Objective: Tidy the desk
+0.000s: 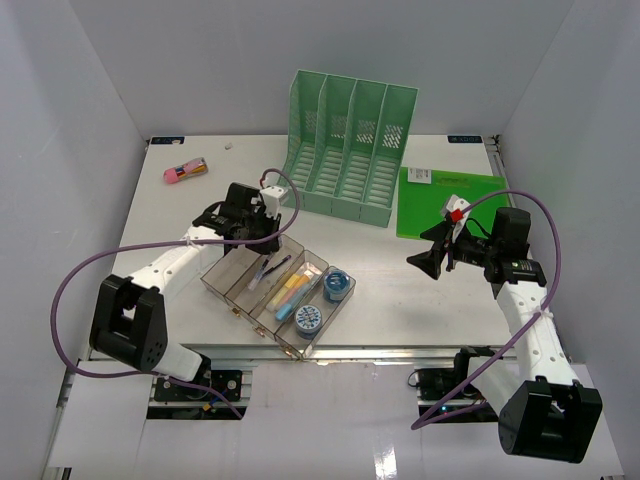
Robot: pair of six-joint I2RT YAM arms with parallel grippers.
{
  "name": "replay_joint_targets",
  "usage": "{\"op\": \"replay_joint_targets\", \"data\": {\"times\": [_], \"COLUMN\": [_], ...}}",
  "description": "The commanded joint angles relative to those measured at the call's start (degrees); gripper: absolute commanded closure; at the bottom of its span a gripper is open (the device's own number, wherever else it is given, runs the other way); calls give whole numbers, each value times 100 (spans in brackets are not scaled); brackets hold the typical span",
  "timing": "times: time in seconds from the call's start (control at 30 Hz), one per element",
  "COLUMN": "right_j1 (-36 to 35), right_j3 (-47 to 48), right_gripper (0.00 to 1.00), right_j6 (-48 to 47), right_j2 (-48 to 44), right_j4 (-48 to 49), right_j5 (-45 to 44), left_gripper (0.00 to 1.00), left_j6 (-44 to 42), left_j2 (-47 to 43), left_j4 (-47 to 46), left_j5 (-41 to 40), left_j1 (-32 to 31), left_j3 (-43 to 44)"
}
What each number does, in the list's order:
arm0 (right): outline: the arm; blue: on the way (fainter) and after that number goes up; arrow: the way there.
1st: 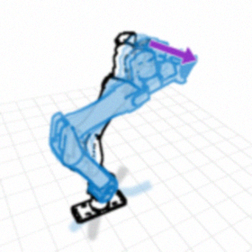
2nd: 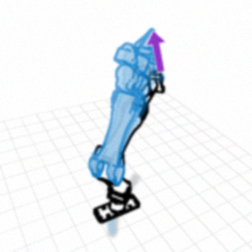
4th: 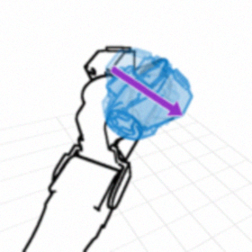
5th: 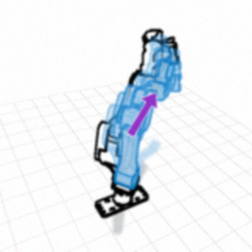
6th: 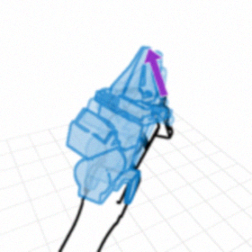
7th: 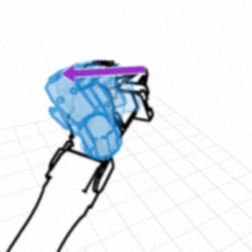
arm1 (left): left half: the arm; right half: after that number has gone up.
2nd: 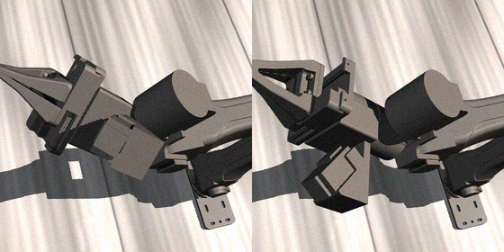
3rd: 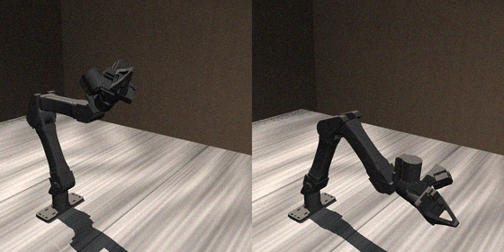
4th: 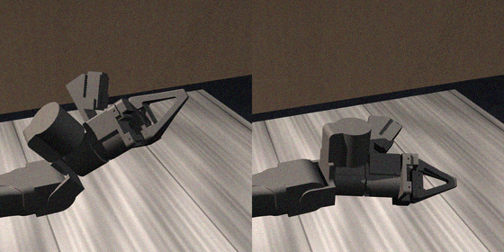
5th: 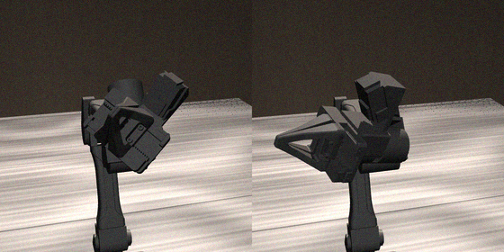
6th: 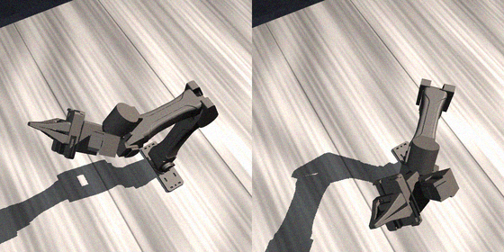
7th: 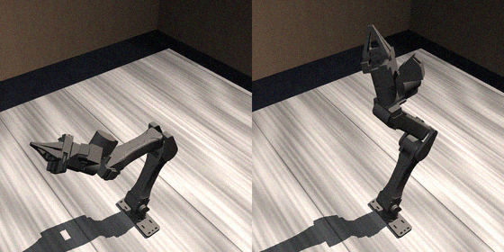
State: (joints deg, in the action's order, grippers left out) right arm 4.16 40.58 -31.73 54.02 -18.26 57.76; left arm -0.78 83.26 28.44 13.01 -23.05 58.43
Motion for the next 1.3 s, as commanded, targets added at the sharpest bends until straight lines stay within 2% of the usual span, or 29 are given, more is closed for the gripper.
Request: {"op": "replay_joint_targets", "data": {"times": [0.0, 0.23, 0.33, 0.4, 0.47, 0.6, 0.67, 0.83, 1.0, 1.27], "right_j1": [23, 23, 23, 23, 23, 23, 23, 23, 23, 21], "right_j3": [68, 73, 73, 73, 82, 86, 91, 91, 92, 111], "right_gripper": [21, 21, 21, 21, 21, 21, 21, 21, 21, 21], "right_j6": [-44, -44, -53, -53, -57, -75, -79, -82, -90, -128], "right_j2": [3, -5, -14, -14, -18, -23, -23, -21, -6, 63], "right_j4": [16, 11, 7, 7, -2, -15, -28, -22, -21, -59], "right_j5": [43, 43, 51, 59, 60, 73, 86, 73, 52, 7], "left_gripper": [55, 27, 19, 18, 18, 18, 18, 17, 16, 13], "left_j6": [26, 448, 980, 1497, 2377, 4201, 5059, 6529, 7566, 8479], "left_j2": [-4, -196, -246, -256, -187, 253, 715, 1548, 2332, 3485], "left_j4": [73, -2, -178, -423, -685, -840, -746, -371, -252, -750], "left_j5": [-133, -739, -917, -668, -33, 123, -91, -1031, -1716, -1865], "left_j1": [-28, -2, 366, 898, 1684, 2700, 2898, 2982, 3001, 3336], "left_j3": [76, 486, 746, 821, 844, 1078, 1305, 2224, 2797, 3331]}}
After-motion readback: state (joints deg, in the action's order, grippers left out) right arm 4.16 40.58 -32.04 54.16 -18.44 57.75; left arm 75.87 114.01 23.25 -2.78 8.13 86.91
